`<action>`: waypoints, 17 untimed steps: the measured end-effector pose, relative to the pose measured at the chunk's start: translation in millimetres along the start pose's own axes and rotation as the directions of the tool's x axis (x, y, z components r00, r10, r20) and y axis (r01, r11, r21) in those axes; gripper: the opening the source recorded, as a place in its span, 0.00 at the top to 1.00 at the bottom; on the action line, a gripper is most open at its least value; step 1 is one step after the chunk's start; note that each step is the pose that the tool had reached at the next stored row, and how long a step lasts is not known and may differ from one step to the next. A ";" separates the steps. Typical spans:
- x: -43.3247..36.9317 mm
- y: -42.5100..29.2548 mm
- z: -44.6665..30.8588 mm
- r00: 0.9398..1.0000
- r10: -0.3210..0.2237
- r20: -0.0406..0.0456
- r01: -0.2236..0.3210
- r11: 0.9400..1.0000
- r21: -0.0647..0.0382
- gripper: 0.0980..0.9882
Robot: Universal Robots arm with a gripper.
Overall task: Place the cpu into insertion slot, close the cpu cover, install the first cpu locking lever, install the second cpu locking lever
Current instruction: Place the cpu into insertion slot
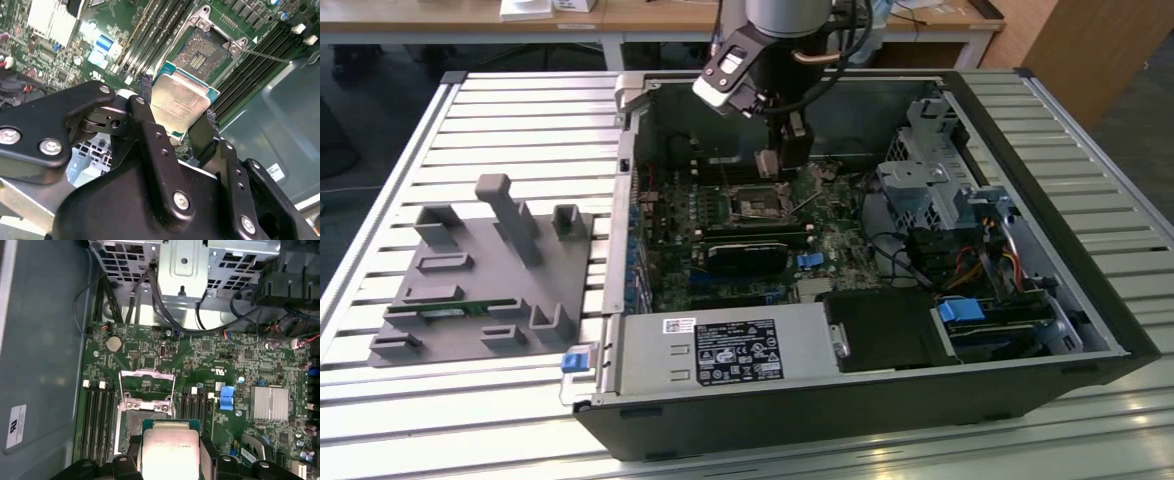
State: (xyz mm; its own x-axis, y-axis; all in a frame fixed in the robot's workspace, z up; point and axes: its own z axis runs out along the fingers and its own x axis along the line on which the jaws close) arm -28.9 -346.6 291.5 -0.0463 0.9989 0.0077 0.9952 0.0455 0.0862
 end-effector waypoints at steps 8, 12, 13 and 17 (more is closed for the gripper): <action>5.0 -1.0 13.5 1.000 0.006 0.001 -0.006 1.000 0.000 0.50; 6.3 -5.7 18.7 1.000 0.006 0.001 -0.006 1.000 -0.005 0.50; 7.2 -6.7 20.6 1.000 0.006 0.001 -0.006 1.000 -0.005 0.50; 10.9 -9.3 27.7 1.000 0.006 0.001 -0.006 1.000 -0.006 0.50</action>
State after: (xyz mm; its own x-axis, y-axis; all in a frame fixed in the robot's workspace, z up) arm -36.3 -335.8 263.2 -0.0399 0.9992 0.0075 0.9950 0.0390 0.0920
